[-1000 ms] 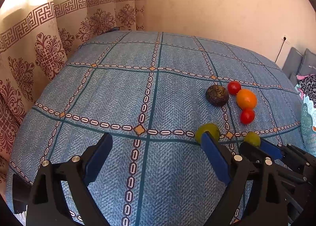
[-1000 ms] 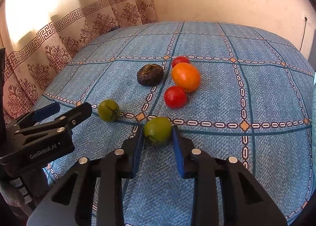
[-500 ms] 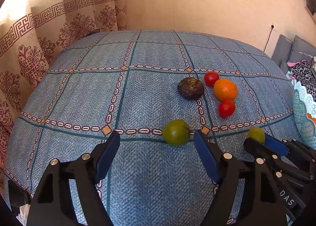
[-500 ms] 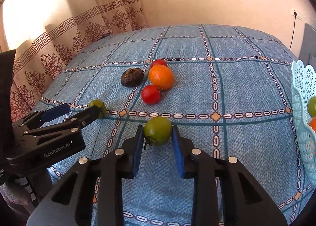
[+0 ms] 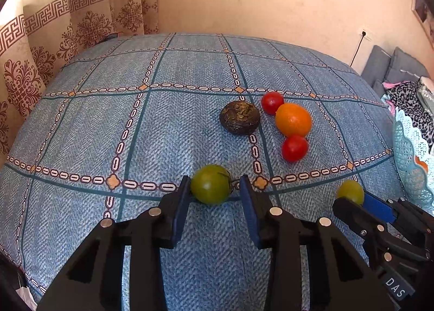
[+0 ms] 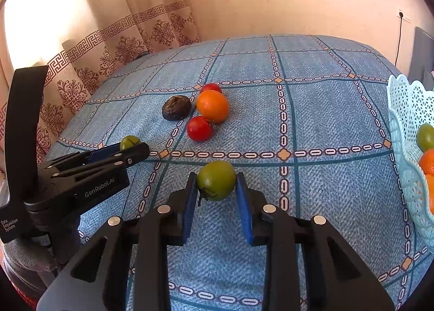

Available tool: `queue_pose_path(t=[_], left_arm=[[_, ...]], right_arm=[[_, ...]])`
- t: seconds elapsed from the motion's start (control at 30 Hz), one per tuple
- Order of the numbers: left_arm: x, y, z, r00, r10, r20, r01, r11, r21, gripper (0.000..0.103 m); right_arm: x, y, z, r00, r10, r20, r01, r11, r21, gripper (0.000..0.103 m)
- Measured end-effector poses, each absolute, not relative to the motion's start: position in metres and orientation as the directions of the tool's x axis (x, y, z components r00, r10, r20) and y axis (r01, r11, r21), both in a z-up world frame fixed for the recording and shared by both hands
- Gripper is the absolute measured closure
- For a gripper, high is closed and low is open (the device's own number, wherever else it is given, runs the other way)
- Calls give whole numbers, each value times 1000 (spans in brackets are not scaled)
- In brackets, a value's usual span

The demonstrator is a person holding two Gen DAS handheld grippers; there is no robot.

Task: Organize fruits
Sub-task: 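Carry both green tomatoes into the blue basket and open both tools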

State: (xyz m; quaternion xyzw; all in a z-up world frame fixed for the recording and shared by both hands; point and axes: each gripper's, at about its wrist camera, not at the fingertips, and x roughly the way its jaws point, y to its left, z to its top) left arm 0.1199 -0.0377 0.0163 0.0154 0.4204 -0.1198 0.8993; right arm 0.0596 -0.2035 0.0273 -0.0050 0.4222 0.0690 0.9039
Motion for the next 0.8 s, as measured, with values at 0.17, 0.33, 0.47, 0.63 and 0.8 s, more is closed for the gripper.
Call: queue_pose_path(t=[0.17,0.33,0.47,0.63,0.8], left_arm=[[117,-35,18,615,-211,-760,228,970,-85,66],[110,-37,23,621,-219,-753,239,967,-85,66],[104,-40,33,633,-232,-739,256,963,-83,67],[93,-46,47,652,-244,-718,270,959,-81,67],[84,-55,64,670,-265,-693,294,952,-79,67]], right_arm=[[57,-203,30,640,121,-758,-128,990,50,74],[53,-203,36,652,128,-748,-129,990,58,74],[48,-205,42,664,134,-736,-130,990,64,73],[41,-210,49,676,141,-723,-124,989,77,73],[34,-215,62,700,146,-699,-117,989,89,73]])
